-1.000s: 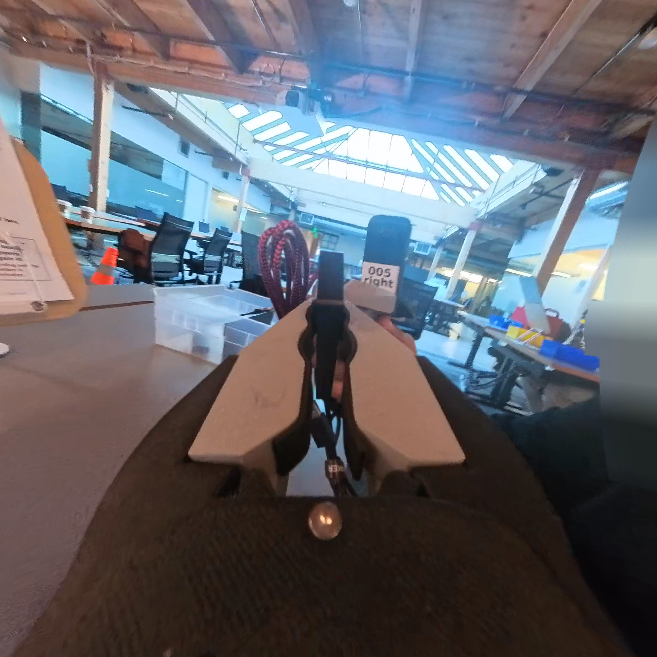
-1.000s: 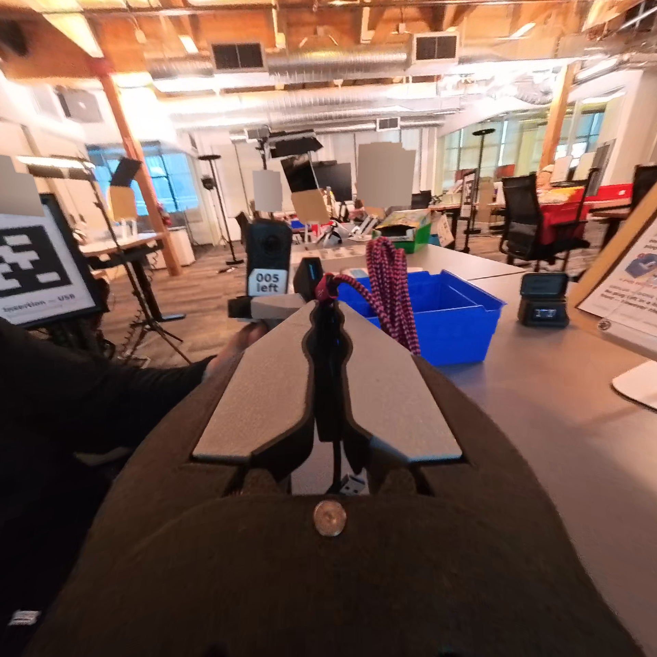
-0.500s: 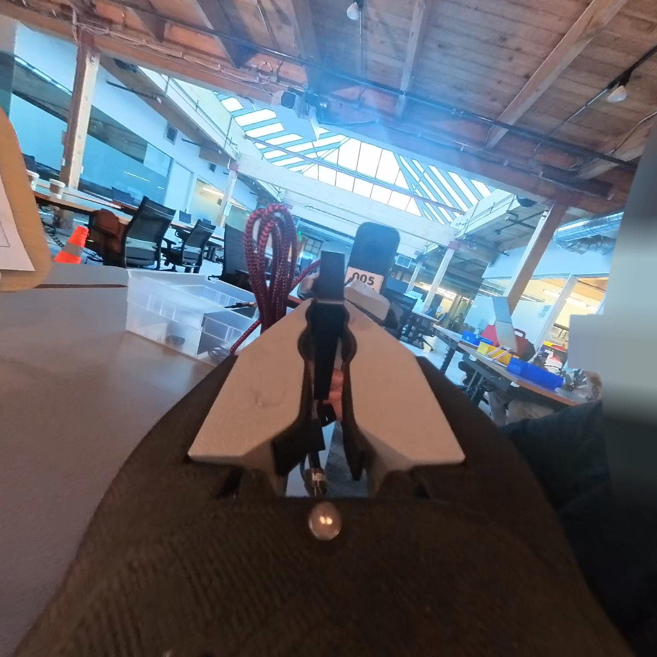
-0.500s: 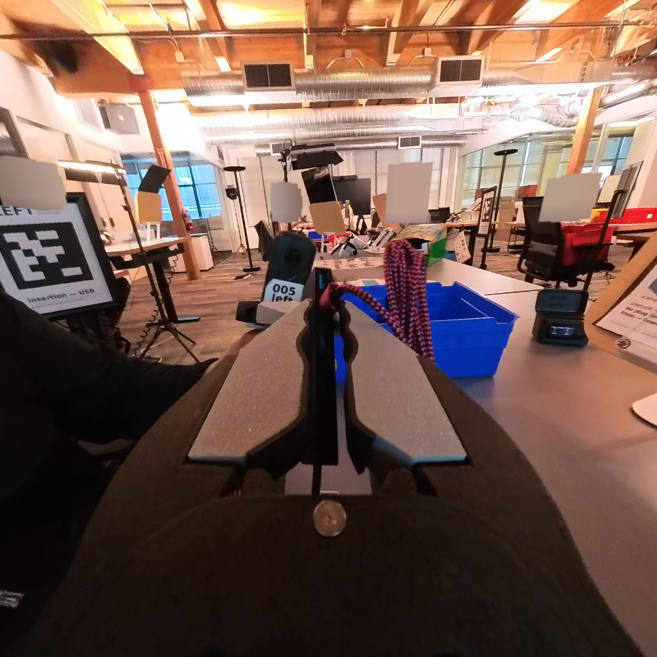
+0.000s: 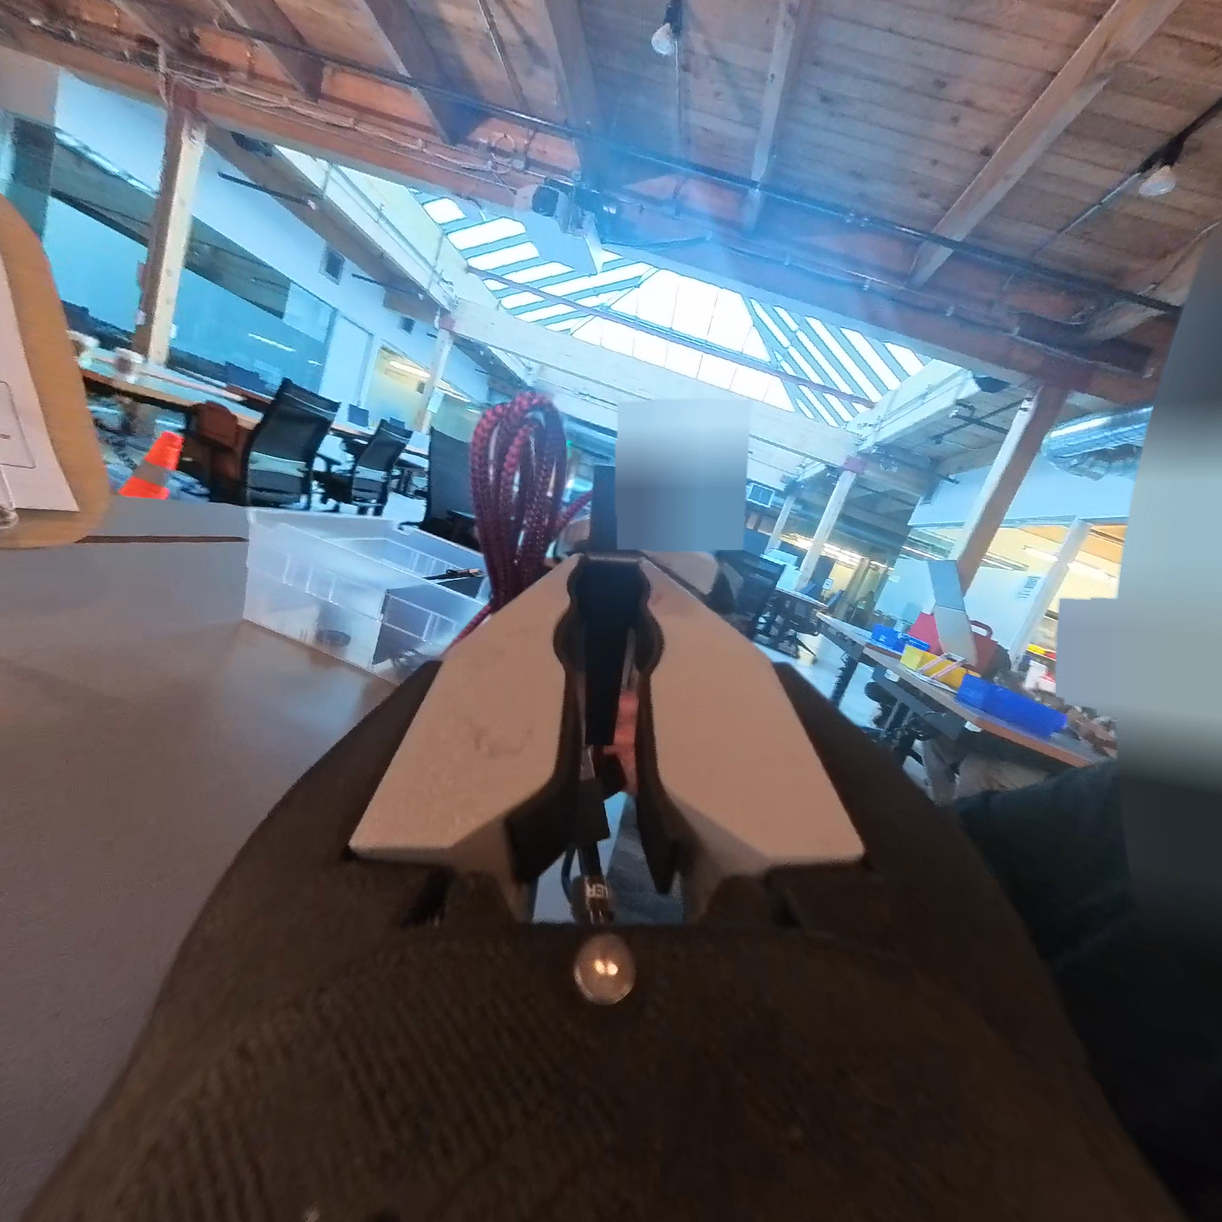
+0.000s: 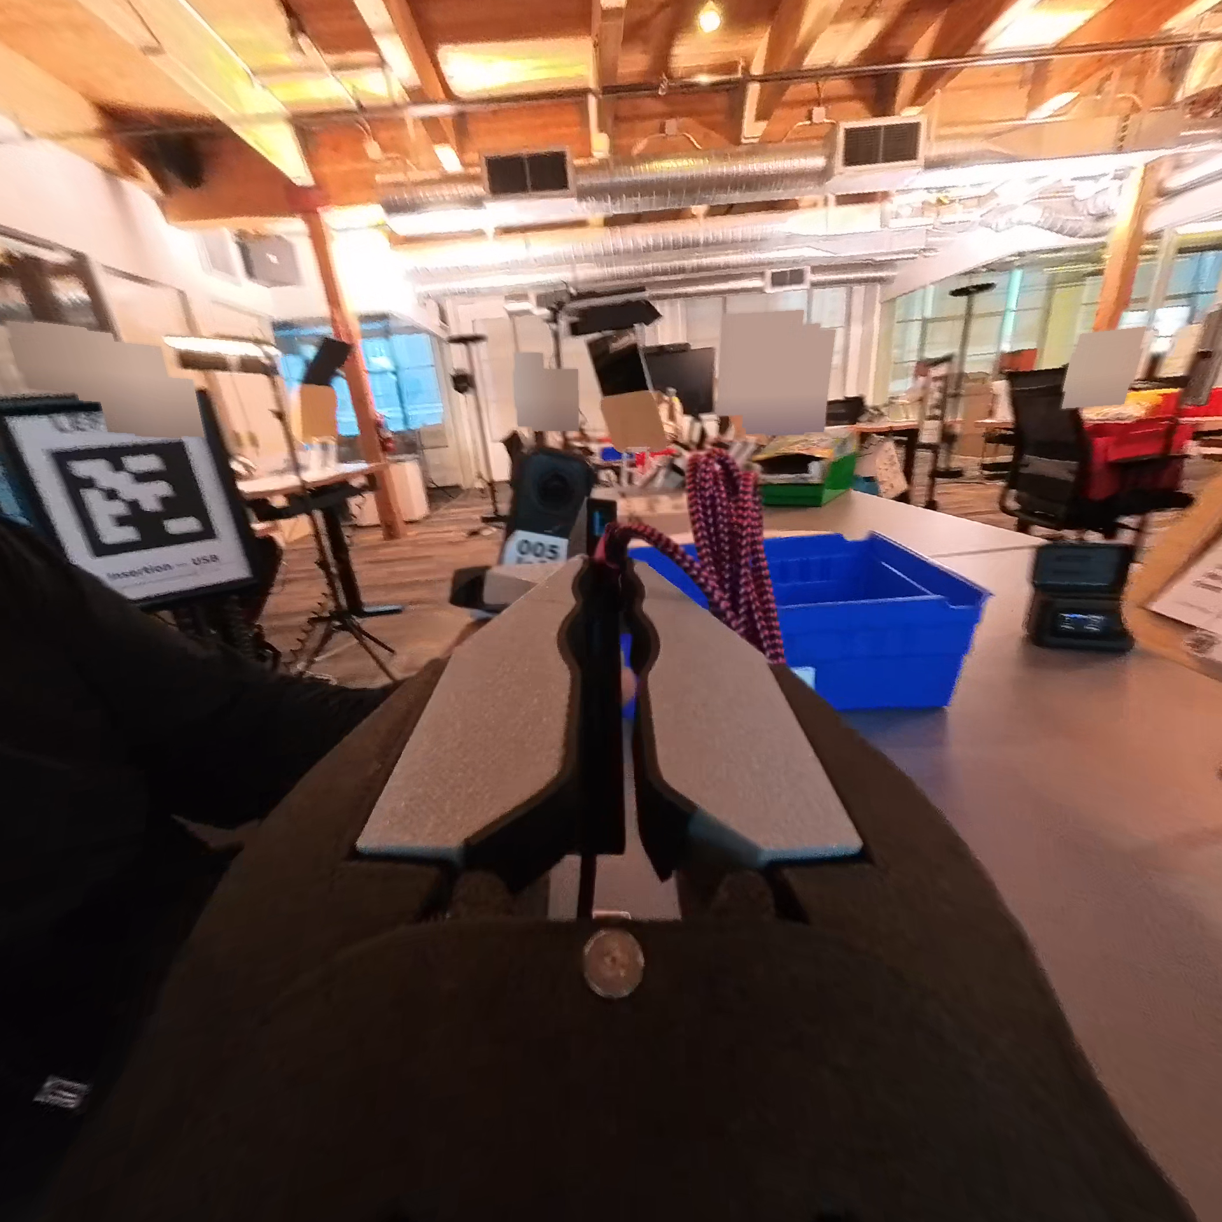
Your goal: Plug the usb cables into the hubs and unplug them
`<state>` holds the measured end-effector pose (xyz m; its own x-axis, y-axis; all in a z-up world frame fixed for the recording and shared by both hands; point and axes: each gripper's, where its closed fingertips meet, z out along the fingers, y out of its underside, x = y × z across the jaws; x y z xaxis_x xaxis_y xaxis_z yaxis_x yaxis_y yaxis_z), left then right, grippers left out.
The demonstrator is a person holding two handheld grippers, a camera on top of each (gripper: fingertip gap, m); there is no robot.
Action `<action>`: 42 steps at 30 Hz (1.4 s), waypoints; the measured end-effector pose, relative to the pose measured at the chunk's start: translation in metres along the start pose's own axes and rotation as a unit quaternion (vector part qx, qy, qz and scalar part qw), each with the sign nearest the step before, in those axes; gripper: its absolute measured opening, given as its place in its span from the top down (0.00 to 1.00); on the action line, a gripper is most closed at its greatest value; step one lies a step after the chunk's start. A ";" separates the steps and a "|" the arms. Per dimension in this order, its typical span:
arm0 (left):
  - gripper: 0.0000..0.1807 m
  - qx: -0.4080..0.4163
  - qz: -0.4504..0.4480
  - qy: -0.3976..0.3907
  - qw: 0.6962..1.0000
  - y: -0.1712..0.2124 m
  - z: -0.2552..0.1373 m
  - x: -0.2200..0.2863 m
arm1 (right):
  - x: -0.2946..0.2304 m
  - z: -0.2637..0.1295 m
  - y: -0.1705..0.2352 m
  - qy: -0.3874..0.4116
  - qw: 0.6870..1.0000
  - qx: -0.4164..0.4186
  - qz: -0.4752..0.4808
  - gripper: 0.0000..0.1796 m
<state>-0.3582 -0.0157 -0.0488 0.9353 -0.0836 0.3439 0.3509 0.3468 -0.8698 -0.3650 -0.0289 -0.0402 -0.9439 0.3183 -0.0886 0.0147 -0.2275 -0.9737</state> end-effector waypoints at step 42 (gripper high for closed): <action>0.96 -0.152 0.302 -0.049 0.940 -0.044 -0.029 0.007 | 0.118 -0.276 -0.013 0.389 0.779 -0.484 0.094 0.93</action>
<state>-0.3660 -0.0581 -0.0186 0.9647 0.1334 -0.2272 -0.2317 0.0189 -0.9726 -0.3855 0.2658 -0.0964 -0.4158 0.9093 0.0177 0.7246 0.3430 -0.5977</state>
